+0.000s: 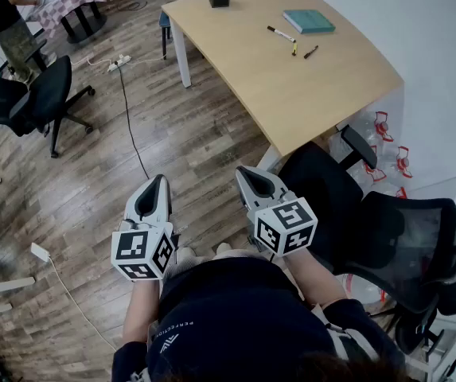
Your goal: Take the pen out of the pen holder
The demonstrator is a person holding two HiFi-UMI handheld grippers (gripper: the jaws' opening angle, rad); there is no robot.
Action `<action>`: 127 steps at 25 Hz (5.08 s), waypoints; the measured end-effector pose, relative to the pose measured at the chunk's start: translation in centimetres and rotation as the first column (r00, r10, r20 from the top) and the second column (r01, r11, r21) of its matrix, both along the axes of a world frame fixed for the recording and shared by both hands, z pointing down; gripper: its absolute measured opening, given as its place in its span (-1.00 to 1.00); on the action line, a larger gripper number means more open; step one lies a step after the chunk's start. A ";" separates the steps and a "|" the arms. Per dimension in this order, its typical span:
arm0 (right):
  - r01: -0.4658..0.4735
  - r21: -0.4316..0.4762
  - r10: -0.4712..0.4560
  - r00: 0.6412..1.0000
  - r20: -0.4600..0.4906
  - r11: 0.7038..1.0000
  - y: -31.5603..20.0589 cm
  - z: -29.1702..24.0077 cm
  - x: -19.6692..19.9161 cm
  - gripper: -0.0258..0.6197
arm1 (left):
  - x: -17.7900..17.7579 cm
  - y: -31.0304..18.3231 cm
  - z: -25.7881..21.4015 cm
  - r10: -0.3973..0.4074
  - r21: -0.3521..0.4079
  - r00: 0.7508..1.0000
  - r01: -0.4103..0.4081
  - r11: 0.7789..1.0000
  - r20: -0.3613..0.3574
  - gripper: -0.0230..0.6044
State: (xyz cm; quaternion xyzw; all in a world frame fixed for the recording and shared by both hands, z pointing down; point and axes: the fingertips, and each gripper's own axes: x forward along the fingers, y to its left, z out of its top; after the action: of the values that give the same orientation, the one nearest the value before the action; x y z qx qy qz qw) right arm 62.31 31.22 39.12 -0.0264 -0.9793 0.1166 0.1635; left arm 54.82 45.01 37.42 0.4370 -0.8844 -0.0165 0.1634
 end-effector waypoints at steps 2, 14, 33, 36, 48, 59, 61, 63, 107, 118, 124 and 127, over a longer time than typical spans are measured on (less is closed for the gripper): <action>0.007 -0.014 -0.007 1.000 -0.002 1.000 -0.5 0.1 0.3 -0.92 | 0.4 -0.7 0.0 -0.004 0.006 1.000 0.004 1.000 -0.004 -0.91; 0.037 -0.047 -0.038 0.999 -0.011 0.998 -1.0 1.2 0.7 -0.92 | 1.2 -2.0 0.3 -0.017 0.003 0.999 0.017 1.000 -0.037 -0.91; 0.029 -0.051 -0.032 0.998 -0.060 0.998 -2.9 1.9 -10.3 -0.92 | -10.2 -5.1 1.4 0.035 0.014 0.996 -0.034 0.999 -0.079 -0.91; 0.042 -0.051 -0.045 0.997 -0.063 0.998 -2.5 1.8 -13.7 -0.92 | -13.6 -4.8 1.6 0.036 0.017 0.994 -0.035 0.999 -0.106 -0.91; 0.051 -0.006 -0.051 0.995 -0.083 0.999 -1.1 2.2 -25.1 -0.92 | -24.2 -3.8 2.4 0.080 -0.001 0.992 -0.080 0.997 -0.093 -0.91; 0.066 0.022 -0.063 0.993 -0.104 0.998 -1.4 2.9 -32.2 -0.91 | -30.9 -4.4 3.4 0.092 0.012 0.990 -0.092 0.996 -0.107 -0.91; 0.069 0.021 -0.067 0.992 -0.103 0.997 -2.0 3.1 -33.9 -0.91 | -32.5 -5.1 3.6 0.094 0.020 0.990 -0.092 0.996 -0.104 -0.91; 0.074 0.020 -0.072 0.992 -0.100 0.997 -2.6 3.5 -35.9 -0.91 | -34.2 -5.7 3.9 0.098 0.029 0.989 -0.096 0.995 -0.106 -0.91; -0.248 -0.002 0.248 0.968 -0.026 0.969 -25.0 1.6 -59.0 -0.91 | -59.0 -31.7 2.4 0.478 -0.001 0.877 -0.479 0.878 -0.053 -0.91; -0.391 0.020 0.392 0.918 -0.062 0.920 -32.1 2.3 -62.8 -0.75 | -63.5 -39.8 2.8 0.619 0.004 0.784 -0.620 0.785 -0.044 -0.91; -0.483 0.029 0.484 0.872 -0.078 0.875 -36.1 2.1 -66.2 -0.73 | -67.4 -44.7 3.1 0.700 -0.013 0.711 -0.702 0.712 -0.067 -0.91; -0.520 0.027 0.520 0.850 -0.081 0.854 -38.1 1.8 -67.7 -0.71 | -69.0 -47.0 3.3 0.729 -0.024 0.680 -0.732 0.680 -0.075 -0.91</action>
State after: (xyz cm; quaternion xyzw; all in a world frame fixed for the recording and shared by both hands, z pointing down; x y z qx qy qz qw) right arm -5.42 -6.91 40.94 0.2446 -0.9422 0.1556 0.1678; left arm -14.16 -1.98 40.68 0.7484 -0.6316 0.0602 0.1936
